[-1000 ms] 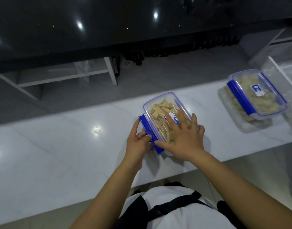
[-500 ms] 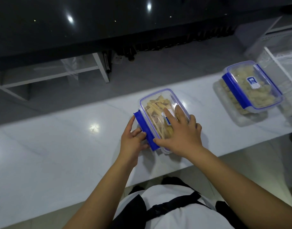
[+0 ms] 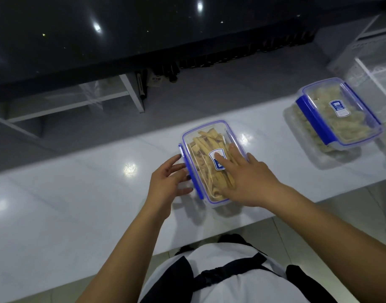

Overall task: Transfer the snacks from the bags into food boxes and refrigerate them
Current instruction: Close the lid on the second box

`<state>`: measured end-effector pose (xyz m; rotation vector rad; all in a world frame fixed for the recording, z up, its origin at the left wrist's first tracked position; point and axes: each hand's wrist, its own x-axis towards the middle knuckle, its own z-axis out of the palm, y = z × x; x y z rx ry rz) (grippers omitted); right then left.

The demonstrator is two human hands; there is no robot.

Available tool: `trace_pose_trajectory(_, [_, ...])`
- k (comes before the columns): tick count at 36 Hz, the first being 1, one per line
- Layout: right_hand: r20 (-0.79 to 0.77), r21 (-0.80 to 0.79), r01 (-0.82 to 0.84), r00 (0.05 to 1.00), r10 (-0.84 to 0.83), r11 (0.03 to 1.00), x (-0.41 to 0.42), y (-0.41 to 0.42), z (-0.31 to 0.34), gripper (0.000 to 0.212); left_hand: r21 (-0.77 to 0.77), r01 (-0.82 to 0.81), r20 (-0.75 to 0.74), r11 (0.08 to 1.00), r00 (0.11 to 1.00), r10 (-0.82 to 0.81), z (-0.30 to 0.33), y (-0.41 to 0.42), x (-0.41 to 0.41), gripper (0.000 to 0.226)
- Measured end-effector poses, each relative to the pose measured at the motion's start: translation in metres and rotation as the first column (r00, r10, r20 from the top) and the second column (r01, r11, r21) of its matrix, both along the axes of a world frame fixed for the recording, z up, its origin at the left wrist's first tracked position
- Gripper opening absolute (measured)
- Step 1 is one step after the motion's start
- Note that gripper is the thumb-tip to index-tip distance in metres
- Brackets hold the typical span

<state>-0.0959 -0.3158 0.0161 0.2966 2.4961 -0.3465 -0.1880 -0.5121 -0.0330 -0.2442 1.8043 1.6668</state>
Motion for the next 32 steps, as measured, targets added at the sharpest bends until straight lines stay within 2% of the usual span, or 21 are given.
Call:
trace_pose_trajectory(3, [-0.04, 0.035, 0.0, 0.999, 0.002, 0.999, 0.001, -0.002, -0.006, 0.092, -0.035, 0.055, -0.044, 0.998, 0.997, -0.057, 0.01, 0.009, 0.002, 0.052])
trace_pose_trajectory(7, [-0.124, 0.094, 0.004, 0.992, 0.008, 0.996, 0.002, -0.002, -0.018, 0.092, -0.094, 0.151, -0.054, 0.984, 0.986, -0.156, 0.012, 0.019, 0.017, 0.082])
trace_pose_trajectory(9, [-0.126, 0.108, 0.003, 0.992, 0.011, 0.994, 0.002, -0.003, -0.021, 0.093, -0.102, 0.151, -0.034, 0.983, 0.987, -0.155, 0.01, 0.022, 0.023, 0.093])
trace_pose_trajectory(13, [-0.141, 0.107, -0.021, 0.989, 0.036, 0.994, 0.001, 0.0, -0.018, 0.092, -0.124, 0.13, -0.034, 0.984, 0.99, -0.135, 0.011, 0.023, 0.023, 0.095])
trace_pose_trajectory(16, [-0.178, 0.036, -0.035, 0.983, 0.041, 0.999, 0.002, 0.005, -0.008, 0.085, -0.132, 0.13, -0.029, 0.983, 0.99, -0.135, 0.011, 0.023, 0.023, 0.094])
trace_pose_trajectory(18, [-0.251, -0.135, 0.038, 0.965, -0.071, 0.99, 0.008, 0.009, -0.002, 0.081, -0.132, 0.134, -0.031, 0.982, 0.99, -0.139, 0.011, 0.022, 0.022, 0.093])
trace_pose_trajectory(20, [-0.348, -0.339, 0.165, 0.893, -0.286, 0.926, 0.014, 0.018, 0.0, 0.082, -0.125, 0.14, -0.033, 0.982, 0.989, -0.146, 0.01, 0.021, 0.021, 0.092])
trace_pose_trajectory(22, [-0.332, -0.514, 0.282, 0.805, -0.491, 0.81, 0.015, 0.034, -0.003, 0.086, -0.136, 0.149, -0.031, 0.979, 0.988, -0.155, 0.009, 0.022, 0.02, 0.091])
trace_pose_trajectory(23, [-0.26, -0.605, 0.355, 0.757, -0.599, 0.712, 0.013, 0.043, -0.005, 0.089, -0.143, 0.15, -0.031, 0.978, 0.987, -0.156, 0.009, 0.022, 0.019, 0.091])
trace_pose_trajectory(25, [-0.015, -0.719, 0.524, 0.644, -0.765, 0.456, 0.006, 0.056, -0.009, 0.092, -0.138, 0.165, -0.043, 0.977, 0.984, -0.172, 0.009, 0.019, 0.017, 0.09])
trace_pose_trajectory(26, [0.104, -0.728, 0.589, 0.601, -0.792, 0.351, 0.002, 0.063, -0.012, 0.093, -0.142, 0.174, -0.047, 0.974, 0.982, -0.183, 0.009, 0.019, 0.016, 0.089])
trace_pose_trajectory(28, [0.253, -0.724, 0.648, 0.568, -0.783, 0.235, -0.003, 0.076, -0.02, 0.09, -0.149, 0.189, -0.046, 0.971, 0.979, -0.198, 0.009, 0.02, 0.015, 0.09])
trace_pose_trajectory(32, [0.317, -0.729, 0.657, 0.573, -0.755, 0.192, -0.014, 0.089, -0.032, 0.068, -0.159, 0.196, -0.031, 0.968, 0.979, -0.203, 0.011, 0.02, 0.015, 0.091])
